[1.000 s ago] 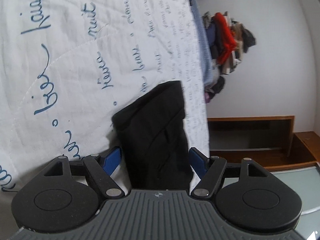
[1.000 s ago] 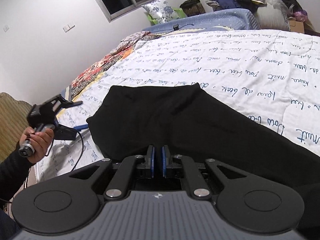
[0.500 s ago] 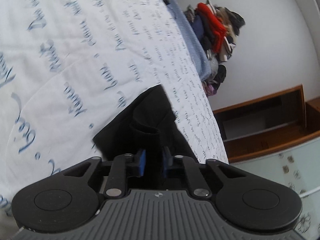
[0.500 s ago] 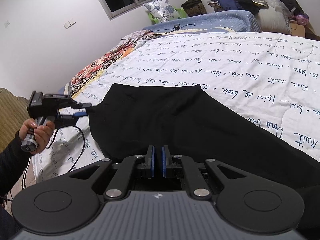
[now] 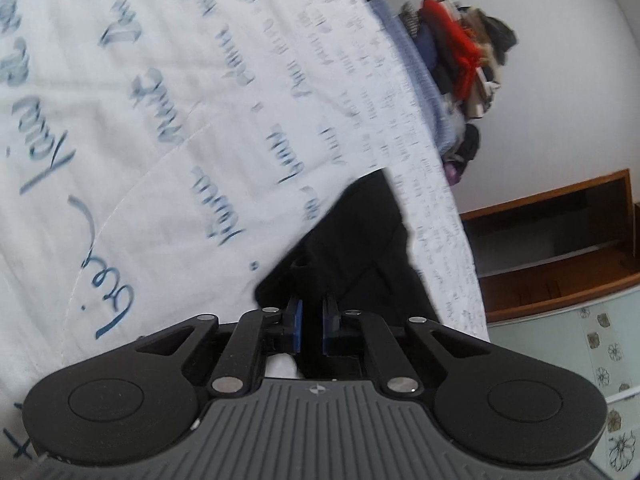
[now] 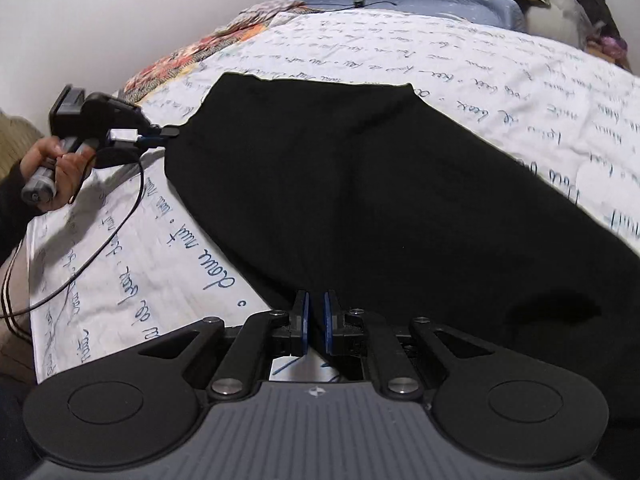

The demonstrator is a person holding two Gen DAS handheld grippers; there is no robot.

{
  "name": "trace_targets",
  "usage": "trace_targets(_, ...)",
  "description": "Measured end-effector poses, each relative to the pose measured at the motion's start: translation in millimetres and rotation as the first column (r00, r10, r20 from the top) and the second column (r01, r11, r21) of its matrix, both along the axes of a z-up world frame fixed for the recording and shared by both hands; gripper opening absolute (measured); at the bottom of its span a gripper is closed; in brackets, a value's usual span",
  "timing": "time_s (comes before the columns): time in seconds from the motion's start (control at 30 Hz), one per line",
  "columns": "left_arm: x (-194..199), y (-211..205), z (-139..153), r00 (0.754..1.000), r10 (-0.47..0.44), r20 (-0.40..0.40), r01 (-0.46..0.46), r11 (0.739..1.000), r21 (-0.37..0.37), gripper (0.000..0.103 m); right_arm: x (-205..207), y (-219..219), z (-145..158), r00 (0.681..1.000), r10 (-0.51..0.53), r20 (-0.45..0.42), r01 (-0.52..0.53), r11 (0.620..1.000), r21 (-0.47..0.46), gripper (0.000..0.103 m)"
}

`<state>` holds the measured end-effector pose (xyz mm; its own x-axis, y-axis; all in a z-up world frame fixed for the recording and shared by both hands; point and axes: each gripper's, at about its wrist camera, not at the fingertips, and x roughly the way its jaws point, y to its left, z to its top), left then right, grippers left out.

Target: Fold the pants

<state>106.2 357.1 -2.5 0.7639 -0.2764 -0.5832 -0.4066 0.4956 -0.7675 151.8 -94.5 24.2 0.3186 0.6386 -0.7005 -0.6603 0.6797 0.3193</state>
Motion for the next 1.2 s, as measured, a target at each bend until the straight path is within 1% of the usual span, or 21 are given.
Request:
trace_targets(0.1,1,4,1,1.0,0.002,-0.006,-0.002,1.0,0.023,0.015,-3,-2,3,1.0,-0.001,-0.01,0.001,0.998,0.062,0.007)
trace_targets(0.13,2,5,-7,1.0,0.003,-0.022,-0.003,1.0,0.026,0.017,-4,2,-4,1.0,0.003,-0.012,-0.002,0.999,0.036,0.007)
trace_targets(0.17,3,6,-15,1.0,-0.003,-0.025,0.003,1.0,0.019,0.026,-4,5,-13,1.0,-0.006,-0.019,0.006,1.0,0.014,0.006)
trace_targets(0.27,-6,5,-13,1.0,0.013,0.025,-0.013,1.0,0.007,0.025,-2,-7,-23,0.994,-0.093,-0.059,0.099,0.989,0.109,0.006)
trace_targets(0.3,-11,2,-8,0.999,0.008,0.045,-0.009,1.0,0.022,0.032,-2,-11,-22,0.99,-0.118,-0.083,0.128,0.982,0.135,0.007)
trace_targets(0.33,-15,-1,-2,0.998,0.008,0.057,-0.011,0.999,0.05,0.037,-3,-17,-21,0.985,-0.142,-0.095,0.156,0.975,0.161,0.013)
trace_targets(0.37,-21,-6,5,0.998,0.006,0.067,-0.011,0.996,0.086,0.048,-6,-22,-18,0.979,-0.172,-0.107,0.19,0.965,0.183,0.016)
trace_targets(0.4,-26,-11,13,0.997,-0.001,0.073,-0.008,0.992,0.123,0.055,-10,-30,-16,0.973,-0.196,-0.126,0.219,0.954,0.205,0.026)
trace_targets(0.43,-33,-16,20,0.996,-0.009,0.088,-0.005,0.987,0.16,0.056,-13,-39,-14,0.966,-0.21,-0.148,0.241,0.941,0.236,0.035)
trace_targets(0.5,-42,-27,34,0.991,-0.021,0.131,-0.007,0.977,0.213,0.056,-22,-62,-9,0.952,-0.24,-0.19,0.291,0.901,0.323,0.039)
trace_targets(0.6,-57,-52,53,0.98,-0.017,0.201,-0.042,0.956,0.289,0.056,-32,-112,-2,0.902,-0.334,-0.274,0.425,0.797,0.428,0.042)
trace_targets(0.7,-55,-101,70,0.962,-0.108,0.249,0.004,0.923,0.385,0.056,-36,-176,-1,0.791,-0.511,-0.338,0.612,0.641,0.463,0.055)
trace_targets(0.77,-50,-150,80,0.943,-0.226,0.246,0.076,0.862,0.501,0.056,-35,-219,-3,0.67,-0.643,-0.37,0.737,0.515,0.438,0.055)
trace_targets(0.83,-47,-203,85,0.895,-0.371,0.247,0.15,0.774,0.615,0.06,-34,-254,-5,0.559,-0.735,-0.385,0.815,0.401,0.418,0.055)
trace_targets(0.87,-44,-230,85,0.865,-0.441,0.239,0.189,0.728,0.659,0.067,-33,-270,-8,0.51,-0.759,-0.404,0.842,0.345,0.415,0.055)
trace_targets(0.93,-38,-280,83,0.81,-0.552,0.198,0.252,0.632,0.733,0.072,-25,-298,-19,0.443,-0.754,-0.484,0.875,0.247,0.416,0.055)
trace_targets(0.97,-33,-302,79,0.782,-0.598,0.178,0.28,0.591,0.757,0.072,-20,-308,-26,0.423,-0.734,-0.532,0.884,0.205,0.42,0.055)
trace_targets(1.07,-23,-354,67,0.707,-0.696,0.12,0.333,0.479,0.813,0.072,-2,-327,-41,0.392,-0.684,-0.615,0.896,0.131,0.425,0.055)
trace_targets(1.1,-19,-368,62,0.683,-0.723,0.103,0.34,0.44,0.831,0.072,2,-329,-43,0.36,-0.701,-0.615,0.91,0.119,0.397,0.055)
trace_targets(1.13,-17,-380,57,0.665,-0.742,0.086,0.336,0.4,0.853,0.072,6,-329,-43,0.333,-0.725,-0.603,0.922,0.117,0.369,0.055)
trace_targets(1.2,-16,-401,48,0.637,-0.769,0.054,0.308,0.319,0.896,0.072,9,-334,-45,0.306,-0.762,-0.571,0.936,0.13,0.328,0.055)
